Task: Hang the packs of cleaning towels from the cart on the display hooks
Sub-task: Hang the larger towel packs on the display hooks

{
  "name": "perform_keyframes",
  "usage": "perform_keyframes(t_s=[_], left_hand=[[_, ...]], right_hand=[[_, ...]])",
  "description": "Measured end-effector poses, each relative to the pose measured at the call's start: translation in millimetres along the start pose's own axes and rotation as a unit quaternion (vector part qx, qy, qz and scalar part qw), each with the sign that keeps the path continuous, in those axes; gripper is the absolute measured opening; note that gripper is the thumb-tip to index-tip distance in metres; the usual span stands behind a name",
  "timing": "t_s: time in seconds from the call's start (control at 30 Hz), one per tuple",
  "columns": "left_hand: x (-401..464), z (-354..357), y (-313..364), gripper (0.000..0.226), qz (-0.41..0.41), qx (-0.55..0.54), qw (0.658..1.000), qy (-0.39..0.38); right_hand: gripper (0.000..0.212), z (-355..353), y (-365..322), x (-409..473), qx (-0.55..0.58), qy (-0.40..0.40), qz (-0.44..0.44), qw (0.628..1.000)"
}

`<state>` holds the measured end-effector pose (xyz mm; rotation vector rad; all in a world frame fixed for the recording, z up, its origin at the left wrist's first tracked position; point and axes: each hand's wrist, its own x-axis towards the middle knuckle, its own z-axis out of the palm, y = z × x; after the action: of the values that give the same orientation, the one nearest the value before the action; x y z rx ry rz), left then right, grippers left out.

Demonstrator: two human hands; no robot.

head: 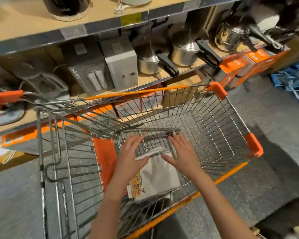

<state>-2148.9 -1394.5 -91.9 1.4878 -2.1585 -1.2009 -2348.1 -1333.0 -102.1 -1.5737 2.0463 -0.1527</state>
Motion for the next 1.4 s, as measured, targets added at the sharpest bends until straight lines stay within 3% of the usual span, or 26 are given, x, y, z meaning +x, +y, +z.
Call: perform_keyframes(t_s=[0.3,0.5,0.63,0.93,1.03,1.23,1.4], left_hand=[[9,32,-32,0.073,-0.108,-0.021,0.994,-0.016],[12,61,-54,0.075,-0.136,-0.073,0.987,0.043],[17,74,-68,0.073,-0.175,-0.083,0.98,0.042],[10,50,-91,0.083,-0.257,-0.033,0.961,0.096],[8,43,-86,0.092,-0.244,-0.033,0.963,0.111],[6,40,-92,0.094,-0.239,-0.064,0.964,0.093],[4,41,-89,0.093,-0.242,-0.064,0.967,0.053]], right_hand=[[0.079,26,17,47,-0.029,-0.062,-0.07,0.995],[0.078,59,28,82,-0.038,-0.126,-0.135,0.982],[0.08,84,34,97,-0.049,-0.163,-0.179,0.969],[0.077,151,14,126,-0.039,-0.242,-0.267,0.932],[0.074,176,-2,132,-0.019,-0.272,-0.296,0.916],[0.09,206,-13,145,0.034,-0.367,-0.224,0.902],[0.098,216,1,149,-0.022,-0.392,-0.17,0.904]])
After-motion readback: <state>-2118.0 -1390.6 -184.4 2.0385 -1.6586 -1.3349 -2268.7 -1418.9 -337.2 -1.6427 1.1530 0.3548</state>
